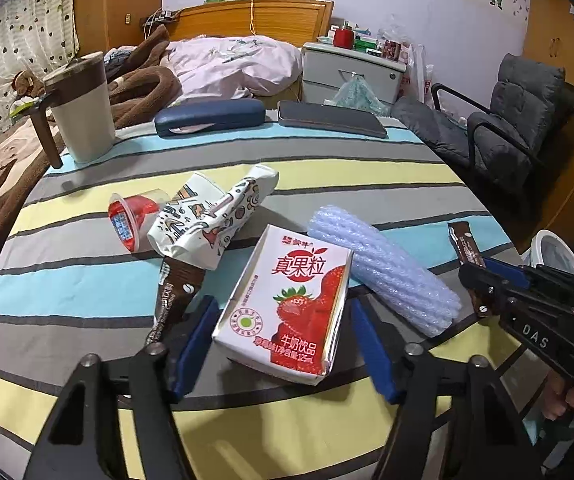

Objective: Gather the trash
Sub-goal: 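Grasp the brown chocolate wrapper with the right tool while the left grasps the strawberry milk carton, then carry wrapper and milk carton over the bin and open both tools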

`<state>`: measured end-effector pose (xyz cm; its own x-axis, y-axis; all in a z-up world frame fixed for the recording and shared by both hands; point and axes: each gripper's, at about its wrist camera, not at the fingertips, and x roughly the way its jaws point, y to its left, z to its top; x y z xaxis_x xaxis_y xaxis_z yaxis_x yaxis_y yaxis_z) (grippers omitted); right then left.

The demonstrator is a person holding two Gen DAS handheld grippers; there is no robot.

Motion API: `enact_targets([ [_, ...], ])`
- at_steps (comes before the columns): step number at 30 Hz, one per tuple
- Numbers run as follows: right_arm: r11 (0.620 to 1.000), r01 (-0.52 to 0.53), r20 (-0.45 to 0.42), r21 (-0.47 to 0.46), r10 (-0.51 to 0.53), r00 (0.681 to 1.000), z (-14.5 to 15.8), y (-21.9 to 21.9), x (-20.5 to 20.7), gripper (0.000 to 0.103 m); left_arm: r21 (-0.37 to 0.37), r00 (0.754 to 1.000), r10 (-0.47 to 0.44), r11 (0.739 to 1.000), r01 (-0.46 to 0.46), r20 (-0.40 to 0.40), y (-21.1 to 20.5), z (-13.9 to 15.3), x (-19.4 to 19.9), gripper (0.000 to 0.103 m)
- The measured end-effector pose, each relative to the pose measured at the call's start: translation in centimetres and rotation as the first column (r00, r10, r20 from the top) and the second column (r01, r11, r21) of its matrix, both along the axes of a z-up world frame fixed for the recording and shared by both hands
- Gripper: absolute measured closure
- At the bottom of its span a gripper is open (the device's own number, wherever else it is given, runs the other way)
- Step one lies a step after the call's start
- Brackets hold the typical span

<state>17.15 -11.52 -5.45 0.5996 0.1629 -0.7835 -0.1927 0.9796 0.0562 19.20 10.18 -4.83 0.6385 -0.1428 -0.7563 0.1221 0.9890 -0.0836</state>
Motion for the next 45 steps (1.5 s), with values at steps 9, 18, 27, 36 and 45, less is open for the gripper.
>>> enact_targets([
  [9, 0.999, -0.010, 0.010, 0.053, 0.010, 1.000, 0.0, -0.4, -0.2, 0.084, -0.013, 1.000, 0.001, 1.000, -0.001, -0.002, -0.1, 0.0, -0.1, 0.040],
  [18, 0.998, -0.022, 0.032, 0.056, 0.020, 0.999, 0.5, -0.4, -0.9, 0.084, -0.007, 1.000, -0.005, 1.000, 0.005, 0.018, -0.6, 0.6, -1.1, 0.042],
  [27, 0.997, -0.020, 0.062, 0.070, 0.016, 0.998, 1.2, -1.1, -1.8, 0.084, -0.002, 0.999, -0.014, 1.000, 0.014, 0.042, -1.3, 1.5, -2.2, 0.043],
  [36, 0.997, -0.015, 0.074, 0.078, 0.009, 0.997, 1.6, -1.5, -2.6, 0.084, -0.034, 1.000, -0.029, 0.999, 0.029, 0.006, -2.1, 0.4, -2.3, 0.043],
  [45, 0.997, -0.001, 0.082, 0.083, -0.006, 0.997, 1.9, -2.1, -2.9, 0.084, 0.011, 1.000, -0.026, 1.000, 0.026, -0.018, -3.0, -0.4, -1.7, 0.041],
])
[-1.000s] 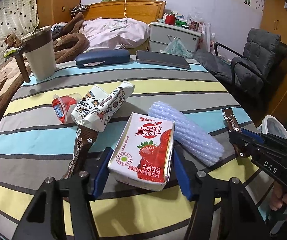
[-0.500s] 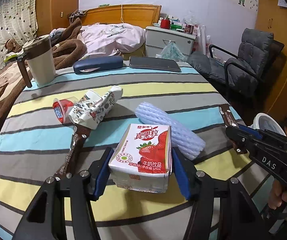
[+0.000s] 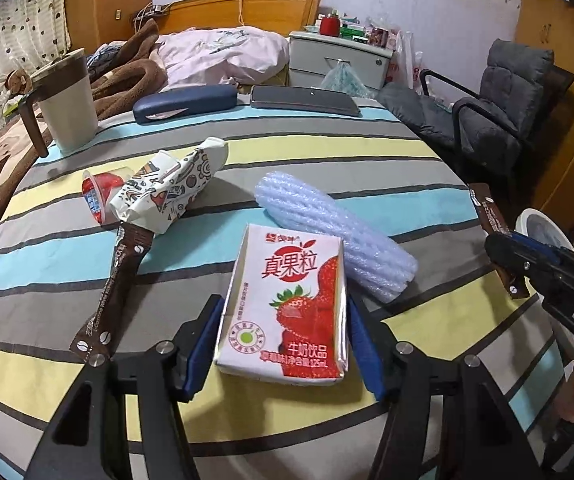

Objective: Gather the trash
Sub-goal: 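Carry wrapper and milk carton over the bin and open both tools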

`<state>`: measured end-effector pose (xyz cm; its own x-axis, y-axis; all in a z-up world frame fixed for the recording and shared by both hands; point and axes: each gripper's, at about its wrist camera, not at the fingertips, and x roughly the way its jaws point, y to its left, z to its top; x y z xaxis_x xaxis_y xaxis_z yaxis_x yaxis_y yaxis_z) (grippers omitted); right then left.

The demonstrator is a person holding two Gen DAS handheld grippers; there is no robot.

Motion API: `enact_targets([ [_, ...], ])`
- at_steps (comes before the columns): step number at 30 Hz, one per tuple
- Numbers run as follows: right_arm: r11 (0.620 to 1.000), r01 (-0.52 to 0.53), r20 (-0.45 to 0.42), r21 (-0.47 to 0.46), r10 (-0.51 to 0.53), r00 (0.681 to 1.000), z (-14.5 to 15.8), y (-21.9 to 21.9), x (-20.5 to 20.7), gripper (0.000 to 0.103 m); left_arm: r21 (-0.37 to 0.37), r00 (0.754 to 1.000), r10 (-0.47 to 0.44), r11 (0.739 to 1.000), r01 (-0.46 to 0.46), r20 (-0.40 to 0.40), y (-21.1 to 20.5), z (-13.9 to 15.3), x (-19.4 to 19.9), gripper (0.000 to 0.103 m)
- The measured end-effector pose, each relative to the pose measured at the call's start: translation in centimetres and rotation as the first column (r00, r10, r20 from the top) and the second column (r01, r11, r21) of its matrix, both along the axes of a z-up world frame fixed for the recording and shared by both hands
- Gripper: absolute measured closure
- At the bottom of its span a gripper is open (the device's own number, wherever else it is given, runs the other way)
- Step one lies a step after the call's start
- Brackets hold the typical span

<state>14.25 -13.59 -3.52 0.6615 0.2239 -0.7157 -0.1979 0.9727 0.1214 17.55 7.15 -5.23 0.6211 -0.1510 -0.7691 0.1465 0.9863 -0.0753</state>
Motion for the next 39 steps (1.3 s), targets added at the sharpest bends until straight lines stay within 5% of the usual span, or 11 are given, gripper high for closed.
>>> enact_targets([
  [17, 0.999, 0.033, 0.055, 0.029, -0.034, 0.998, 2.0, -3.0, -2.4, 0.084, -0.012, 0.989, -0.066, 0.998, 0.068, 0.130, -3.6, 4.8, -3.3, 0.045],
  [39, 0.971, 0.237, 0.107, 0.035, -0.240, 0.965, 3.5, -12.8, -6.4, 0.084, -0.014, 0.929, -0.325, 0.943, 0.333, 0.179, -17.7, 7.1, -5.5, 0.045],
])
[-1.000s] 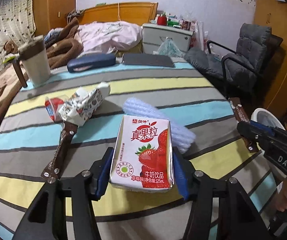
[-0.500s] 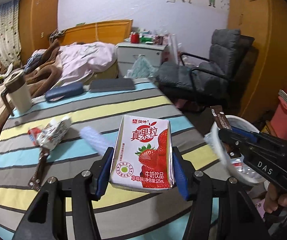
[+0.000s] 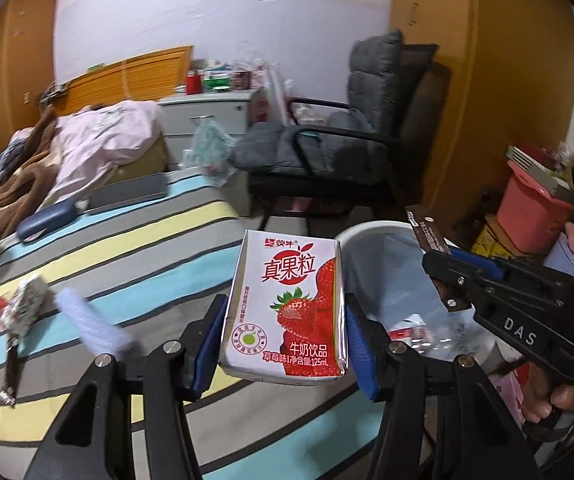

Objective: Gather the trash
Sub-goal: 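Carry wrapper and milk carton over the bin and open both tools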

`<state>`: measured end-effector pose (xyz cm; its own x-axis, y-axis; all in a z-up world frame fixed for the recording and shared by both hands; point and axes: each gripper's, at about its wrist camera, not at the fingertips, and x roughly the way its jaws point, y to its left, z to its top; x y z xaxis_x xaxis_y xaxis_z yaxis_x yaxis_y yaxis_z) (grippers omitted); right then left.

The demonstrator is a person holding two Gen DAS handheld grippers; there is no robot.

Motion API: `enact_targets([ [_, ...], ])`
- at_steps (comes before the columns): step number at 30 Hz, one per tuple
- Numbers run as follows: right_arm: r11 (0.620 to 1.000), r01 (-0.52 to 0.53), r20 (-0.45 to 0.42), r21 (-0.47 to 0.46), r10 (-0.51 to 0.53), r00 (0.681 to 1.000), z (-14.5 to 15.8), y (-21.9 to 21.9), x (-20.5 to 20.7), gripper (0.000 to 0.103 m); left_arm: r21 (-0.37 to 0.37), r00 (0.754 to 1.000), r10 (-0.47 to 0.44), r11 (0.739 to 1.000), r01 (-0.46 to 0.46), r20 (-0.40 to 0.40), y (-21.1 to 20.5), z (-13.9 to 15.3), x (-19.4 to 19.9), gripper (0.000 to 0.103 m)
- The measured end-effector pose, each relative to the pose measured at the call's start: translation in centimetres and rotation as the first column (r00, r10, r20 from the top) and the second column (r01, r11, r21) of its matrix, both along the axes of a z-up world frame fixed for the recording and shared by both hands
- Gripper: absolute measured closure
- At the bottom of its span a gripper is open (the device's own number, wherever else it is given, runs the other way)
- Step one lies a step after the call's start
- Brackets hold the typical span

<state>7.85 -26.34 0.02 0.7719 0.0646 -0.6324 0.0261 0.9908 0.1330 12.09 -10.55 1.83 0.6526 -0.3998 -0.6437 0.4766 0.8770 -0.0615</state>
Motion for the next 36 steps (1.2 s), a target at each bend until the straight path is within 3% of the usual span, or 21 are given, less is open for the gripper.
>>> enact_targets([
  [14, 0.993, 0.117, -0.082, -0.030, -0.119, 0.990, -1.9, -4.9, -0.9, 0.084, 0.007, 0.991, -0.115, 0.993, 0.116, -0.063, -7.3, -1.7, 0.4, 0.045],
  [28, 0.990, 0.135, -0.173, -0.050, -0.141, 0.975, -3.7, -7.0, -0.7, 0.082, 0.027, 0.987, -0.129, 0.991, 0.132, -0.101, -9.3, -3.3, 0.7, 0.044],
  [31, 0.990, 0.133, -0.173, -0.055, -0.141, 0.975, -3.6, -6.9, -0.7, 0.074, 0.022, 0.988, -0.122, 0.992, 0.125, -0.099, -9.2, -3.2, 0.7, 0.035],
  [34, 0.990, 0.134, -0.162, -0.049, -0.141, 0.977, -3.3, -6.9, -0.7, 0.059, 0.017, 0.988, -0.119, 0.993, 0.121, -0.097, -8.9, -3.0, 0.6, 0.035],
  [36, 0.989, 0.138, -0.152, -0.047, -0.143, 0.978, -3.2, -6.9, -0.9, 0.058, 0.013, 0.989, -0.114, 0.993, 0.116, -0.093, -8.6, -2.8, 0.6, 0.035],
])
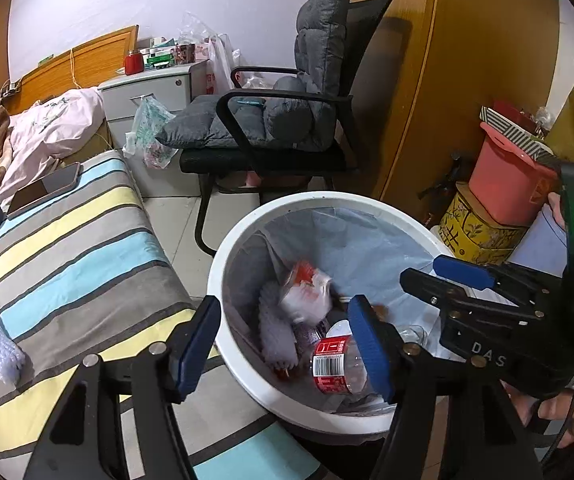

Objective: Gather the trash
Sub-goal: 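Carry wrapper and milk carton over the bin and open both tools, then move both open tools back from the bin toward the table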

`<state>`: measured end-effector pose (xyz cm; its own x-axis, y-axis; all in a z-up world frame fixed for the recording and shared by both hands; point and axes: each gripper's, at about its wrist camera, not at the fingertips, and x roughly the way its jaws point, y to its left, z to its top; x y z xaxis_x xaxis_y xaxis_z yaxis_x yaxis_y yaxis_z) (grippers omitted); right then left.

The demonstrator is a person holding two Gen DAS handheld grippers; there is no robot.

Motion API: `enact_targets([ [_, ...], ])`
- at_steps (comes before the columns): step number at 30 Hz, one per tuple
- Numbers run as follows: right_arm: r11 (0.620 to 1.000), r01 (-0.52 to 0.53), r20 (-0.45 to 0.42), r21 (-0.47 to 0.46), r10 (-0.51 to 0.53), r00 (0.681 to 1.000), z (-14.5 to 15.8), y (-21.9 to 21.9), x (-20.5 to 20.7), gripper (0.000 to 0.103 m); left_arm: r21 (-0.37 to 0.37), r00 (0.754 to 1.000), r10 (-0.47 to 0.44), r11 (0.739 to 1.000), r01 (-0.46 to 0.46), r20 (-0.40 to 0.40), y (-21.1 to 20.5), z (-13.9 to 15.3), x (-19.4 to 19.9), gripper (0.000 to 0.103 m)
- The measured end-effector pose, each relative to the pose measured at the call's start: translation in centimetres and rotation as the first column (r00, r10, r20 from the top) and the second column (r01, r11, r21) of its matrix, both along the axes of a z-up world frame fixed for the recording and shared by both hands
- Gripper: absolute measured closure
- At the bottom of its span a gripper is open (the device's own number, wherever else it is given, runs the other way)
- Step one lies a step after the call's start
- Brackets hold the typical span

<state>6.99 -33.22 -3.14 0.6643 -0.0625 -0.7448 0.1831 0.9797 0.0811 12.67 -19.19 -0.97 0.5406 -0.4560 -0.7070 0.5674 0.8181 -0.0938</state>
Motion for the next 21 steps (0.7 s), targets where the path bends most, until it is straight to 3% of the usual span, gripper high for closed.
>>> enact_targets([
  [21, 1.000, -0.026, 0.094, -0.018, 0.027, 0.995, 2.1, 3.0, -0.9, 0.058, -0.046, 0.995, 0.085, 0.995, -0.083, 0.049, 4.9, 2.1, -1.5, 0.033],
])
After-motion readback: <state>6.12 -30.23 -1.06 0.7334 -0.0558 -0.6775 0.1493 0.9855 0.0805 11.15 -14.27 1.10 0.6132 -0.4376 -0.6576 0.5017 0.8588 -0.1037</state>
